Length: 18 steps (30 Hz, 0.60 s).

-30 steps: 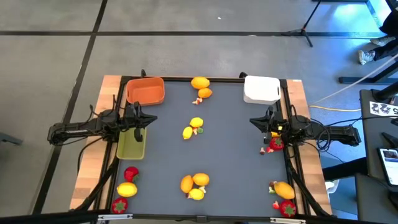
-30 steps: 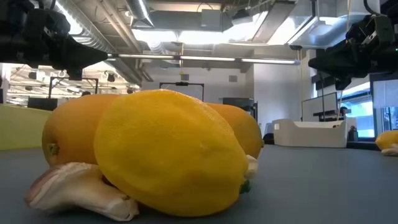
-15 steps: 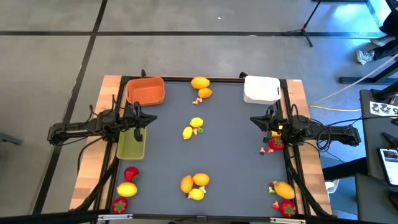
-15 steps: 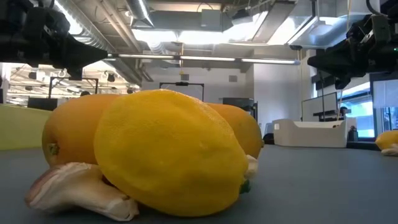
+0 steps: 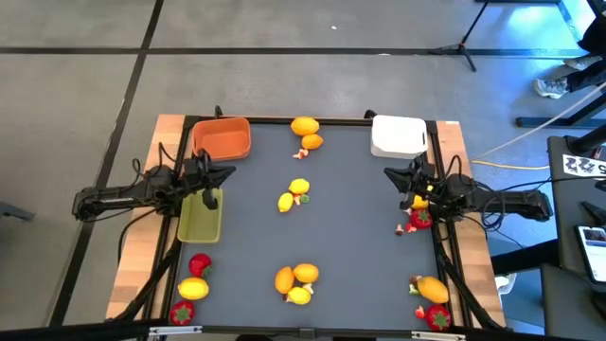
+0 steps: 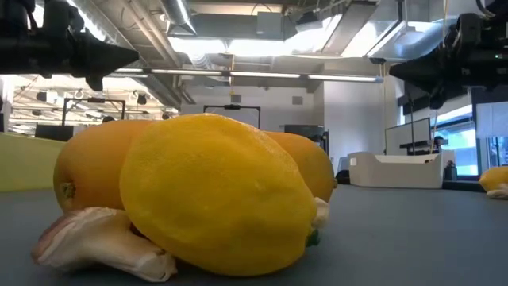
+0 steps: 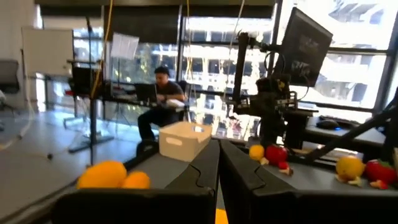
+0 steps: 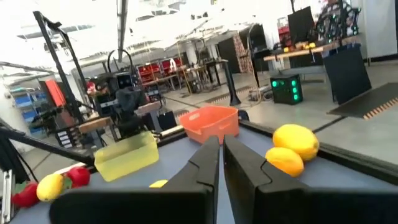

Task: Sort produce into baskets
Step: Put the lemon into the white bin

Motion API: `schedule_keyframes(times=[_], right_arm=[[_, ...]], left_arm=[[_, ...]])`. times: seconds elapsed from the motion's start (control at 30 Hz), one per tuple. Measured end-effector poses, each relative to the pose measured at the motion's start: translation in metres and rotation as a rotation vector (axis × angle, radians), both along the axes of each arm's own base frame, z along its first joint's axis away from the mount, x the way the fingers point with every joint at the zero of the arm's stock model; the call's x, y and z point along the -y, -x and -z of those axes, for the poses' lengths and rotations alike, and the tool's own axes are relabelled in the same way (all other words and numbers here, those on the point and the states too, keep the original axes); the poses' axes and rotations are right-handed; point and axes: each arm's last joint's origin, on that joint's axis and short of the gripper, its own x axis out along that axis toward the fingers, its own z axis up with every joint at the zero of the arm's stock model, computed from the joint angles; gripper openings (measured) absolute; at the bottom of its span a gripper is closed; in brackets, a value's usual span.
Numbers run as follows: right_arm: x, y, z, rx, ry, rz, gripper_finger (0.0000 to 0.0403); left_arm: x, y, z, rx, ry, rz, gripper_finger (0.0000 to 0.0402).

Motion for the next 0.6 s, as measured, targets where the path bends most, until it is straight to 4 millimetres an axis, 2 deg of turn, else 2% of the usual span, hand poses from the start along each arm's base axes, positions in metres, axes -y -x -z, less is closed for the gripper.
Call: schedule_keyframes(times=[0.23,0.4,0.6], right_arm=[[0.001,-0.021,-0.012,-0.084,0.076,0.039,0.0026],[0.003,-0.046,-0.021,-0.229,0.129,0.045,0.0026],[0.017,-0.084,-0.036,-0.356,0.191,0.014,0.0026]], left_arm=[[-0.001,0.000,0.000,-0.009,-0.021,-0.042,0.0008],[-0.001,0.000,0.000,-0.009,-0.021,-0.042,0.0008],[-0.001,0.000,0.000,-0.010,-0.021,-0.042,0.0008]])
